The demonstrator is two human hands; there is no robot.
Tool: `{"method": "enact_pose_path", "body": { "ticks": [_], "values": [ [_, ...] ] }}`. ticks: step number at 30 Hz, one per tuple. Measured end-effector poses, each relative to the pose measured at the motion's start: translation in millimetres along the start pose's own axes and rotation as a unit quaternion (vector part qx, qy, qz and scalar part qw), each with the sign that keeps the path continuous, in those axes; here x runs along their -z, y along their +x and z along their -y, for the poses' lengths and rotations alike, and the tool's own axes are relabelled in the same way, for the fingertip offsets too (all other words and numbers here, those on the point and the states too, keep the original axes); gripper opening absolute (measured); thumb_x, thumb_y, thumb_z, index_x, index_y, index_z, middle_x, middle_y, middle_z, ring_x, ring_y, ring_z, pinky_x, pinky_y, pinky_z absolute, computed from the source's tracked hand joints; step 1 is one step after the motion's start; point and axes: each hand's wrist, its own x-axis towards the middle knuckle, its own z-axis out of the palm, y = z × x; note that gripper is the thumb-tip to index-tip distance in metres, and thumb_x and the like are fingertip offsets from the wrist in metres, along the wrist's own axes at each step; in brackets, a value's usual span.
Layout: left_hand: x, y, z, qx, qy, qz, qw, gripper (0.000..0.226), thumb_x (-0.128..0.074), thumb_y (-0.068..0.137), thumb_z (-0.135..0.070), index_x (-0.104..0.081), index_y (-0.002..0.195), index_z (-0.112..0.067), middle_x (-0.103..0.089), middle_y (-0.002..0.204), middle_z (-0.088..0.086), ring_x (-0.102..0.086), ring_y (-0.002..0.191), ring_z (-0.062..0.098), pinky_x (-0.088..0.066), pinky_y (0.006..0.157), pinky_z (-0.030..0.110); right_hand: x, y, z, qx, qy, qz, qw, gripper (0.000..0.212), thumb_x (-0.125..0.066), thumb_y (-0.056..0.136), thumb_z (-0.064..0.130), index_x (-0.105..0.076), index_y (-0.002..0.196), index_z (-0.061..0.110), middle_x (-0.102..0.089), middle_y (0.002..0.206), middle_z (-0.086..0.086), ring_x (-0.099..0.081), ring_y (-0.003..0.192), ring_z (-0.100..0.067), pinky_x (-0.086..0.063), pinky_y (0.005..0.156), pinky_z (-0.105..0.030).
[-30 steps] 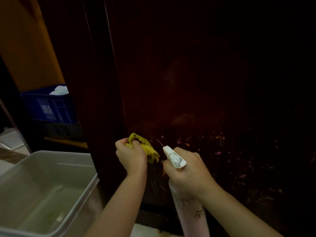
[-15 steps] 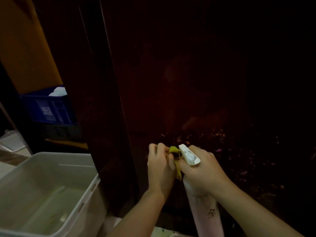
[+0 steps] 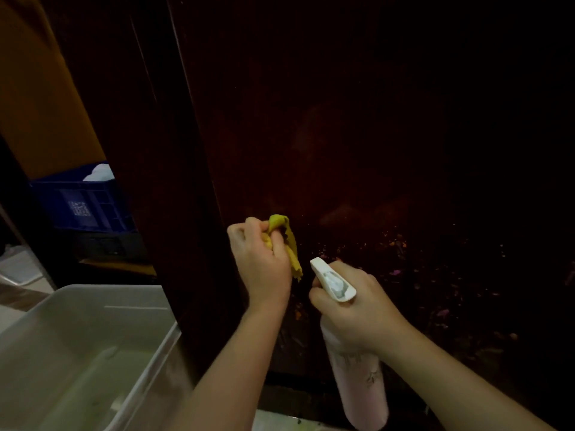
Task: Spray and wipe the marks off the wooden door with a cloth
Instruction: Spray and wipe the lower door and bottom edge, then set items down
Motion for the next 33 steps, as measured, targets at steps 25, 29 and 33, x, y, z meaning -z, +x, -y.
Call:
{"method": "enact_pose_path", "body": {
  "ticks": [25,29,33],
  "values": [
    [-5,12,-19,-0.096,-0.012,0.002,0.995,0.005,-0.062,0.087,-0.008,-0.059,0.091,-0.007,-0.044,0.098,0.001,-0.053,0.087,0.019,-0.038,0.068,0.012,15,-6,-10,-0.028,0.034,-0.046,0.998,0.029,-0.058,0.074,0.026,-0.041,0.051,0.028,-0.045,0.049,0.01,-0.041,0.046,-0.006,-0.033,0.044,-0.021],
    [-7,-5,-11,-0.177,0.035,0.049,0.982,0.005,-0.067,0.082,-0.006,-0.063,0.085,-0.006,-0.05,0.094,0.007,-0.05,0.083,0.019,-0.031,0.062,0.011,17,-7,-18,-0.041,0.069,-0.017,0.997,0.01,-0.065,0.079,0.023,-0.058,0.072,0.028,-0.058,0.063,0.015,-0.054,0.058,-0.003,-0.041,0.051,-0.014],
    [-6,-22,0,-0.258,0.087,0.13,0.953,0.01,-0.056,0.085,-0.017,-0.065,0.083,-0.012,-0.052,0.094,0.003,-0.045,0.084,0.015,-0.035,0.05,0.016,16,-5,-24,-0.033,0.01,-0.061,0.998,0.02,-0.062,0.078,0.029,-0.048,0.064,0.029,-0.056,0.061,0.014,-0.052,0.056,-0.004,-0.039,0.05,-0.016]
  ]
}}
